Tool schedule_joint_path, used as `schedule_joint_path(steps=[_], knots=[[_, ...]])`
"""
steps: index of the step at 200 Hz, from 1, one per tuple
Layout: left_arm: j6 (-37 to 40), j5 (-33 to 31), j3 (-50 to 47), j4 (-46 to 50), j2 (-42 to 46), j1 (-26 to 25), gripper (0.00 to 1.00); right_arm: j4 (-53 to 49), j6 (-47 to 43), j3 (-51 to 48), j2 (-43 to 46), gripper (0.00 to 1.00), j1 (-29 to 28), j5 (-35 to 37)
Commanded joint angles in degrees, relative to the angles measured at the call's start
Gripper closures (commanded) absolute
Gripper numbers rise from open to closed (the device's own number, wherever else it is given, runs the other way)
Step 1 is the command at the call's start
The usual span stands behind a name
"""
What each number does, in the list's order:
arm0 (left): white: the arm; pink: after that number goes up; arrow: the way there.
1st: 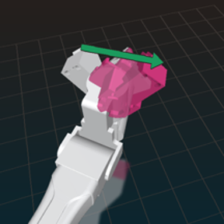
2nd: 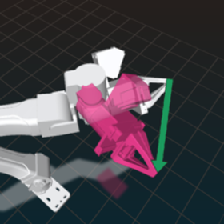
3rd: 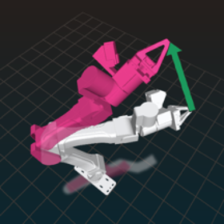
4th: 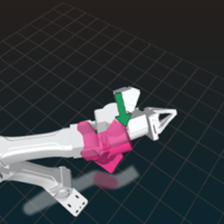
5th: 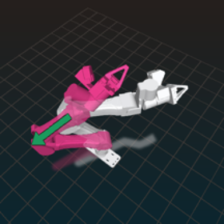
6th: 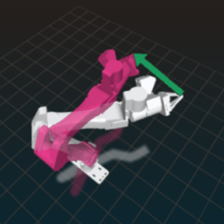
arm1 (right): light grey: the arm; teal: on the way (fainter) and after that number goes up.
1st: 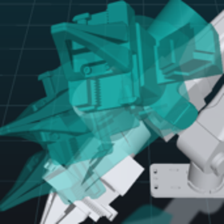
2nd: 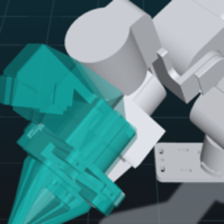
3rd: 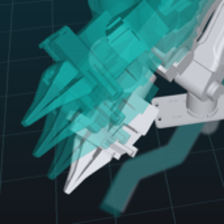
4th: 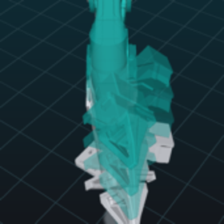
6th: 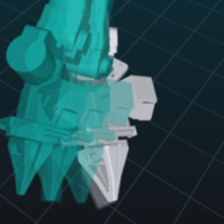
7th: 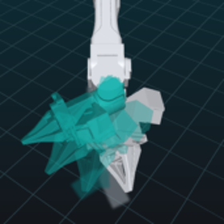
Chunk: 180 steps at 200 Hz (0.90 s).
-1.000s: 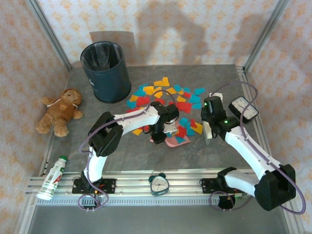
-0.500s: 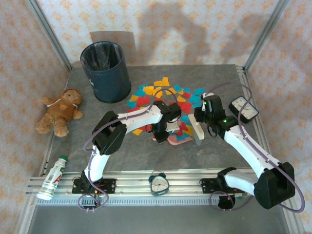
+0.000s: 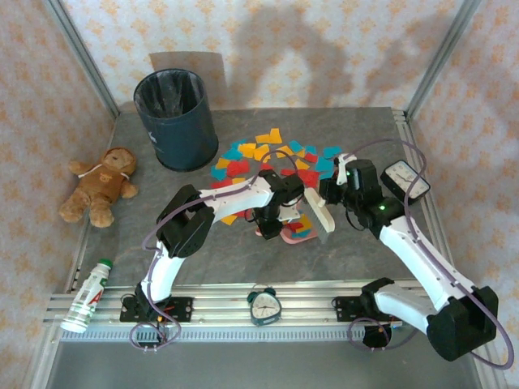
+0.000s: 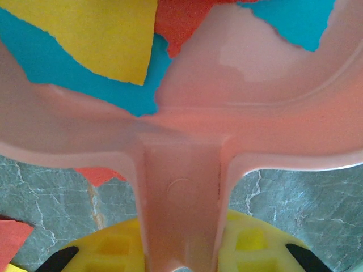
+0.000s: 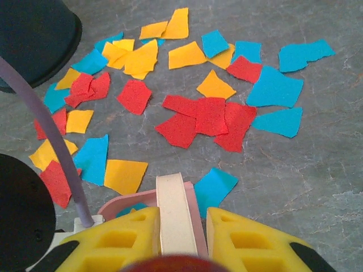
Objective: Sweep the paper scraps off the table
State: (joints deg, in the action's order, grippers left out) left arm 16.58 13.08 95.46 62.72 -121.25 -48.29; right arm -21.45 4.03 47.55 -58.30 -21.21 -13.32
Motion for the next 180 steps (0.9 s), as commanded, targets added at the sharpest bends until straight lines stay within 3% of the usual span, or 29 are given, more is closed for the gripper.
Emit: schedule_joint_path(steps=[1,31,90,180], knots=[[0.59,-0.59,-0.96,0.2,2.01,-0.42,0.9,0.84,1.53,0.53,2.85,1.0,-0.14,2.89],[0.44,-0.6,-3.17,-1.55,4.63,-0.24,0.91,0.53,2.84,0.27,5.98,1.0,-0.19,7.62],[-0.76,2.54,-9.15,-6.42,13.21,1.88,0.92,-2.65,5.15,0.0,12.24,1.0,-0.15,23.53],[-6.92,7.31,-9.39,-11.12,19.93,6.8,1.0,-3.81,3.51,-0.18,10.76,1.0,-0.12,25.44]])
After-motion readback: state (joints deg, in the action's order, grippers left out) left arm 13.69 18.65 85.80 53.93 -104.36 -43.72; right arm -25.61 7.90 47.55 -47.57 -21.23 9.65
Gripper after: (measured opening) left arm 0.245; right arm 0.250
